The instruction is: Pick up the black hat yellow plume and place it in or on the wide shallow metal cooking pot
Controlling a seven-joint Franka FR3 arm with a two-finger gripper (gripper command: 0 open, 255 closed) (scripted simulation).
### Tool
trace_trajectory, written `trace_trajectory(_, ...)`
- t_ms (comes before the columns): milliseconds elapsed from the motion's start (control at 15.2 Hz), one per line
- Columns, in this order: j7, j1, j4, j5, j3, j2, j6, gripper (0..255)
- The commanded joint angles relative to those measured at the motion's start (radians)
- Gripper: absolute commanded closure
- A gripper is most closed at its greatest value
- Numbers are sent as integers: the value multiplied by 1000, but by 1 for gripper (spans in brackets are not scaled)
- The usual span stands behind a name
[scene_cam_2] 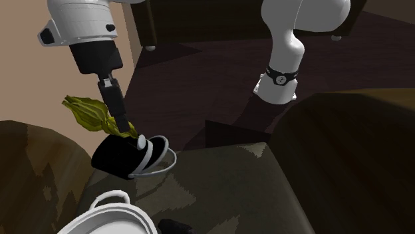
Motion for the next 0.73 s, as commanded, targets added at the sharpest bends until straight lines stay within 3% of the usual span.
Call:
trace_trajectory(0, 12, 3, 7, -11, -4, -11, -13, 255)
trace_trajectory(660, 87, 16, 56, -83, -25, -79, -103, 255)
